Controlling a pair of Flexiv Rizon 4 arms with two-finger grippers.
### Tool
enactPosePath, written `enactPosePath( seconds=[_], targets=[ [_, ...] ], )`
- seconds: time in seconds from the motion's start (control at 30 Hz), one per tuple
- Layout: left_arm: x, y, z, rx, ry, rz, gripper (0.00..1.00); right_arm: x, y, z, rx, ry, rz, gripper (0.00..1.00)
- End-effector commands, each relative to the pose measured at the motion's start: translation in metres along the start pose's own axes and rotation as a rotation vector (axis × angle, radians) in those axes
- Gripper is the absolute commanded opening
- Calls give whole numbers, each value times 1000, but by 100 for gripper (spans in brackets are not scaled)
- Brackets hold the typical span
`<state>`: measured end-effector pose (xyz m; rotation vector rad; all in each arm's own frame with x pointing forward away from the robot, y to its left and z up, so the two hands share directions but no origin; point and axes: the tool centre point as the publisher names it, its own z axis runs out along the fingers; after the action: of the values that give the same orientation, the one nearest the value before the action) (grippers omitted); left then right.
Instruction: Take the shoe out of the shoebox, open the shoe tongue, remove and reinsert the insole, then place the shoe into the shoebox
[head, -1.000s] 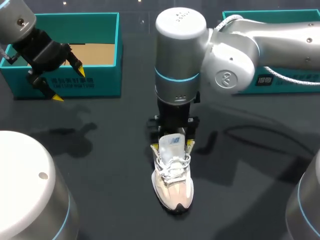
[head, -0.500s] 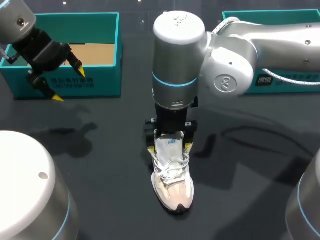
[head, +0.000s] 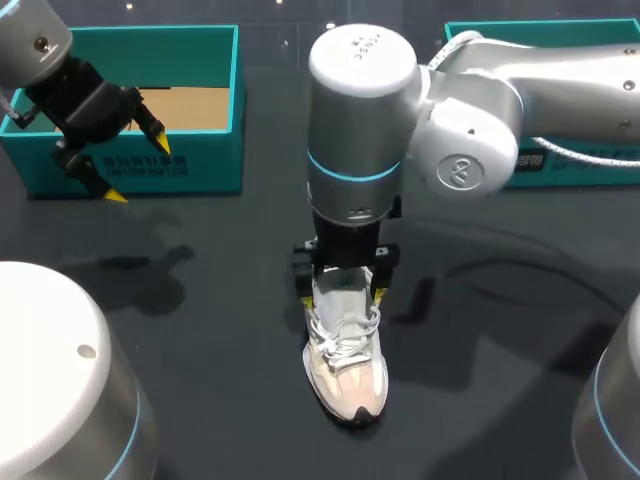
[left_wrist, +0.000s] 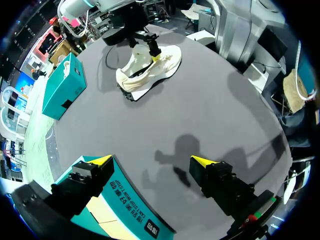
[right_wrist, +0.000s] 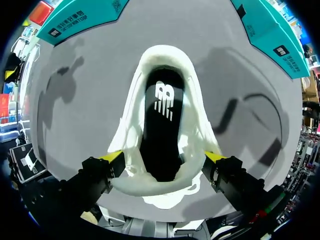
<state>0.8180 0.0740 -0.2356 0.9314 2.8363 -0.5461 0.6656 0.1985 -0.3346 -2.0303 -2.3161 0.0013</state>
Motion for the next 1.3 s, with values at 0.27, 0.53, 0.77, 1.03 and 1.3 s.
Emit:
enactPosePath(
  seconds=[0.27, 0.53, 0.77, 1.03, 1.3],
  targets=[
    [1, 0, 0, -3, 1, 1, 100, -5, -22, -9, -2, 7, 7, 100],
    [1, 0, 0, -3, 1, 1, 100, -7, -44, -12, 7, 25, 26, 100],
    [1, 0, 0, -3, 1, 1, 100, -13, -71, -20, 11, 21, 77, 100],
    [1, 0, 0, -3, 1, 1, 100, -12, -88, -31, -22, -4, 78, 100],
    [1, 0, 0, -3, 1, 1, 100, -12, -99, -36, -20, -21, 73, 42]
  ],
)
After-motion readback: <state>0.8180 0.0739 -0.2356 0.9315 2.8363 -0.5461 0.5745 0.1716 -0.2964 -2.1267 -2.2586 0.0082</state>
